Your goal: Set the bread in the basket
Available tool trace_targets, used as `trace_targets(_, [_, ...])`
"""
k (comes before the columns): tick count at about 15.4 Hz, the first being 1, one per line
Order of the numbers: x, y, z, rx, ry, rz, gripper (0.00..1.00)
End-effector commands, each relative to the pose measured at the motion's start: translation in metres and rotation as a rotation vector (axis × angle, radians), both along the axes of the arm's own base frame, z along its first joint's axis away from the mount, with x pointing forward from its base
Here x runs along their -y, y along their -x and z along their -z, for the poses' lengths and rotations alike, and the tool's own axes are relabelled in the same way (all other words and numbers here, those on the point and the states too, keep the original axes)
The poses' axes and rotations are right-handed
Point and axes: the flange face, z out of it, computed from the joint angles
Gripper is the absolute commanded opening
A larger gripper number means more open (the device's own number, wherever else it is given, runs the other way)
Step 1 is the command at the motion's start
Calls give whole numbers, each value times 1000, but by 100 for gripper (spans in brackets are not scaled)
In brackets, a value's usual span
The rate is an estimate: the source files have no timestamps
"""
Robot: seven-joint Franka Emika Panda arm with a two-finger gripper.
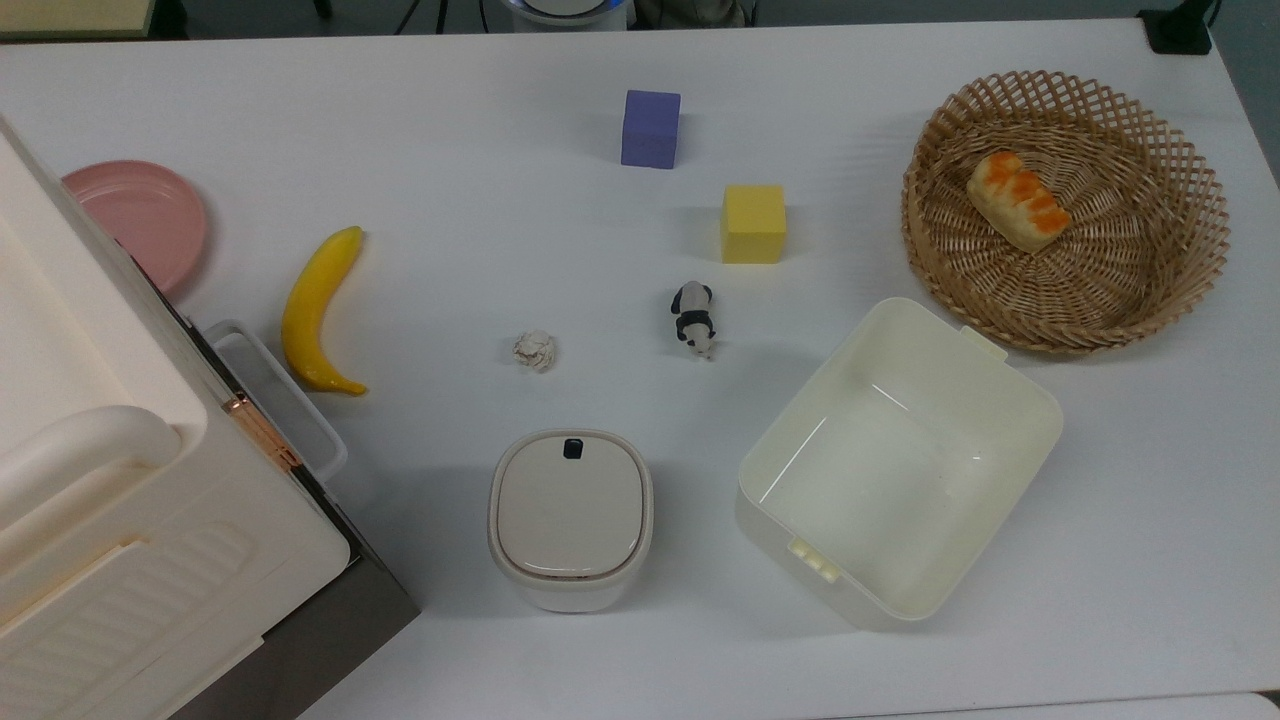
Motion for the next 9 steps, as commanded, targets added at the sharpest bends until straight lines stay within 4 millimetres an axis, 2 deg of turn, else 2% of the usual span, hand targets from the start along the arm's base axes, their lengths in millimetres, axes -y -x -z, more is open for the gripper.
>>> trace_targets(1, [42,12,-6,-50,25,22,100])
trace_targets(4, [81,15,-15,-97,49,71,100])
trace_targets(7, [123,4,-4,-161,103,150,100])
trace_targets(9, [162,-10,1,-192,123,232,100])
